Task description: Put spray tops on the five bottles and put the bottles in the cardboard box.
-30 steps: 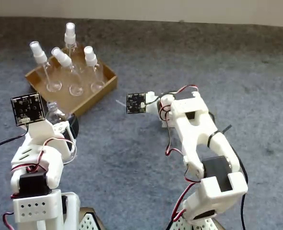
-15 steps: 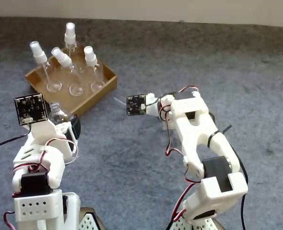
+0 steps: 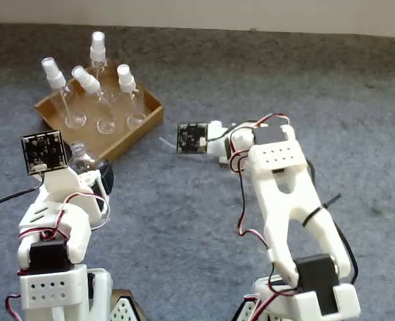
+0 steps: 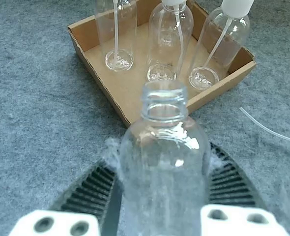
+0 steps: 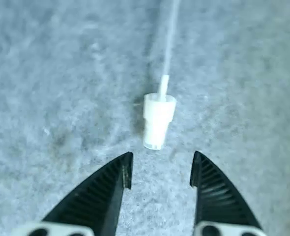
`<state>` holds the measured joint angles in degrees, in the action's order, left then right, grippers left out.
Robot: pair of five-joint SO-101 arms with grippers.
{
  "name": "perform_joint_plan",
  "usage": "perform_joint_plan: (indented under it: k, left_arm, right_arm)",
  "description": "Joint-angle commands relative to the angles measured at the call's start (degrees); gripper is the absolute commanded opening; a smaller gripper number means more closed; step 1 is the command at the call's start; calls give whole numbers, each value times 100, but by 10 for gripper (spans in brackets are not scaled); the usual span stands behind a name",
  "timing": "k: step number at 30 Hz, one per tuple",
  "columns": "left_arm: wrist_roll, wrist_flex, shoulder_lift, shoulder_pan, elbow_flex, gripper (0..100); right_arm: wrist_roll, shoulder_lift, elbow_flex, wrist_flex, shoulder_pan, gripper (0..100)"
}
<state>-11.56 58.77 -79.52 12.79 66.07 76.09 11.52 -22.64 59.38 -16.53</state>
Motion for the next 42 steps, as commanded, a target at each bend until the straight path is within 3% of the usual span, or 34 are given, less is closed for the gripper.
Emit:
perform_joint_plan:
  k: [1,9,18,28,42]
  left_arm:
    - [-53,-158,-66,-75,-57,27]
    - [-53,-158,-66,-75,-48,27]
    - [-53,-158,-66,-75,-48,27]
    - [-53,-158,-66,-75,-40,27]
    - [-44,-123,-66,-365,-22,27]
  right_arm:
    - [-985,620,84,48,-154,177]
    - [-4396,778,84,92,-207,177]
    - [-4985,725,31,48,-215,177]
    - [-9327,708,75,40,-180,177]
    - [-12782,259,31,-945,382,177]
